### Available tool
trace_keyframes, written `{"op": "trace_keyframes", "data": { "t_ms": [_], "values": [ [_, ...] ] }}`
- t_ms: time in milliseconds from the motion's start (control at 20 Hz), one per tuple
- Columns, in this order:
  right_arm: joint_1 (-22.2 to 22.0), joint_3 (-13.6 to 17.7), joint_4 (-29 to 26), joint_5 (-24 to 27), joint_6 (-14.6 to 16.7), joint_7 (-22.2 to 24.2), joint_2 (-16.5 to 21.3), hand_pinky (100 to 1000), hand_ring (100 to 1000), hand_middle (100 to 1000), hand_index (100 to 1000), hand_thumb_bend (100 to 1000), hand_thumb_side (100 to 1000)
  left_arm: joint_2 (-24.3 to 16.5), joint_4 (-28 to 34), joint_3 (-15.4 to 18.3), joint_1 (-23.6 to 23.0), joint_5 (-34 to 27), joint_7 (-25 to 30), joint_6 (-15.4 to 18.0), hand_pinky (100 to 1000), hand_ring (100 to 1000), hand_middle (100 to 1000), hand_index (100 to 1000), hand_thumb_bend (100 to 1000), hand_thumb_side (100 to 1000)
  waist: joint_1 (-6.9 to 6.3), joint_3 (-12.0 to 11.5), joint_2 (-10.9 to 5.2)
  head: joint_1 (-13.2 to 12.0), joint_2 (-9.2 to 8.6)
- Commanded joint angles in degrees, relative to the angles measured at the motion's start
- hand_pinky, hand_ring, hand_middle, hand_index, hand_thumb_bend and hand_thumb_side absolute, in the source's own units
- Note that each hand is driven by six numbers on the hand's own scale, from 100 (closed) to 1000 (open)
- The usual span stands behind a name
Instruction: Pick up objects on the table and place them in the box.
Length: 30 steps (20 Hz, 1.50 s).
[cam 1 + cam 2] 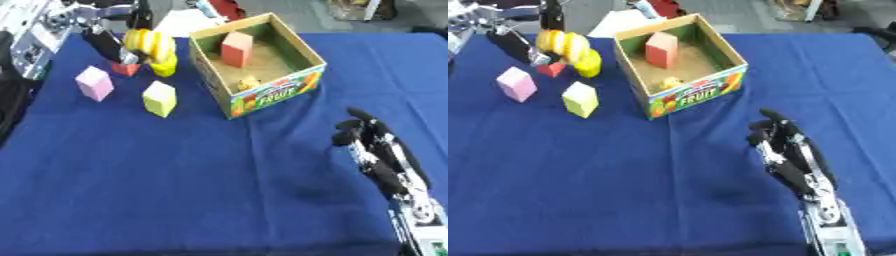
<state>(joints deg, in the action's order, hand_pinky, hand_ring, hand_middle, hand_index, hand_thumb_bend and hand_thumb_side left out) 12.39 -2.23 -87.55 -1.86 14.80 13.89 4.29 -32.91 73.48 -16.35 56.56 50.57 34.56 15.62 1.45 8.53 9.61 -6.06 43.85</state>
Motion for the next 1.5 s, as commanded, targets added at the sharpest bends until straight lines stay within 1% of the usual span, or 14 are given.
{"op": "trace_keyframes", "data": {
  "t_ms": [50,200,350,500,600,650,750,800,850,950,1050,1250,1500],
  "values": [
    [0.36,-0.3,-0.37,-0.12,0.08,0.27,0.33,645,638,658,894,100,409,5.44,-3.66,0.55,3.57,4.68,-1.71,0.5,737,584,533,616,276,180,-0.01,0.5,-1.56,-0.1,0.27],
    [0.47,-0.67,-0.31,-0.05,0.11,0.57,0.03,645,638,658,894,100,408,11.33,-9.33,1.79,4.97,9.96,-5.58,0.07,739,586,540,624,258,178,0.19,1.41,-1.36,-0.51,0.27],
    [0.52,-0.98,-0.25,0.04,0.14,0.91,-0.25,645,637,658,894,100,405,15.9,-14.2,3.06,5.47,15.18,-11.57,-0.85,746,594,564,649,249,173,0.43,2.34,-1.16,-1.06,0.27],
    [0.59,-1.14,-0.22,0.14,0.17,1.09,-0.43,645,637,658,894,100,406,18.93,-17.93,3.42,5.34,19.66,-16.9,-1.46,758,627,607,697,269,182,0.62,2.96,-1.03,-1.58,0.27],
    [0.59,-1.19,-0.21,0.18,0.17,1.19,-0.53,645,637,658,894,100,406,20.11,-20.07,3.39,5.13,21.92,-18.08,-1.3,763,638,616,732,295,190,0.65,3.12,-1.03,-1.81,0.27],
    [0.6,-1.2,-0.21,0.19,0.17,1.23,-0.56,645,637,658,894,100,407,20.43,-20.78,3.38,5.0,22.86,-18.3,-1.21,766,650,632,767,317,195,0.63,3.14,-1.04,-1.88,0.27],
    [0.63,-1.21,-0.25,0.23,0.18,1.3,-0.61,645,637,658,894,100,408,20.7,-21.73,3.47,4.72,24.18,-18.25,-1.24,770,667,664,828,345,199,0.6,3.12,-1.07,-1.9,0.27],
    [0.64,-1.19,-0.26,0.24,0.17,1.31,-0.62,645,637,658,894,100,408,20.69,-21.94,3.56,4.6,24.56,-18.26,-1.3,770,668,666,832,350,199,0.58,3.09,-1.09,-1.93,0.27],
    [0.64,-1.16,-0.26,0.25,0.16,1.3,-0.62,645,637,658,894,100,408,20.62,-22.08,3.64,4.52,24.77,-18.31,-1.34,773,679,693,861,362,201,0.56,3.06,-1.11,-1.95,0.27],
    [0.68,-1.15,-0.26,0.25,0.15,1.31,-0.59,645,637,658,894,100,409,20.29,-22.14,3.87,4.49,24.76,-18.41,-1.4,776,686,712,883,394,202,0.55,2.95,-1.18,-1.86,0.27],
    [0.68,-1.09,-0.25,0.25,0.16,1.32,-0.55,645,637,658,894,100,409,19.69,-21.64,4.15,4.6,24.21,-18.5,-1.49,777,686,714,895,400,202,0.55,2.79,-1.26,-1.7,0.27],
    [0.73,-0.95,-0.26,0.21,0.17,1.23,-0.44,645,637,658,894,100,410,17.64,-19.38,4.01,4.93,22.11,-17.48,-1.41,791,708,741,924,423,208,0.49,2.24,-1.4,-1.37,0.27],
    [0.71,-0.64,-0.18,0.06,0.15,1.0,-0.13,645,637,658,894,100,411,13.48,-14.6,3.87,4.97,17.09,-14.31,-0.83,797,712,748,930,397,203,0.37,1.44,-1.63,-0.98,0.27]
  ]
}}
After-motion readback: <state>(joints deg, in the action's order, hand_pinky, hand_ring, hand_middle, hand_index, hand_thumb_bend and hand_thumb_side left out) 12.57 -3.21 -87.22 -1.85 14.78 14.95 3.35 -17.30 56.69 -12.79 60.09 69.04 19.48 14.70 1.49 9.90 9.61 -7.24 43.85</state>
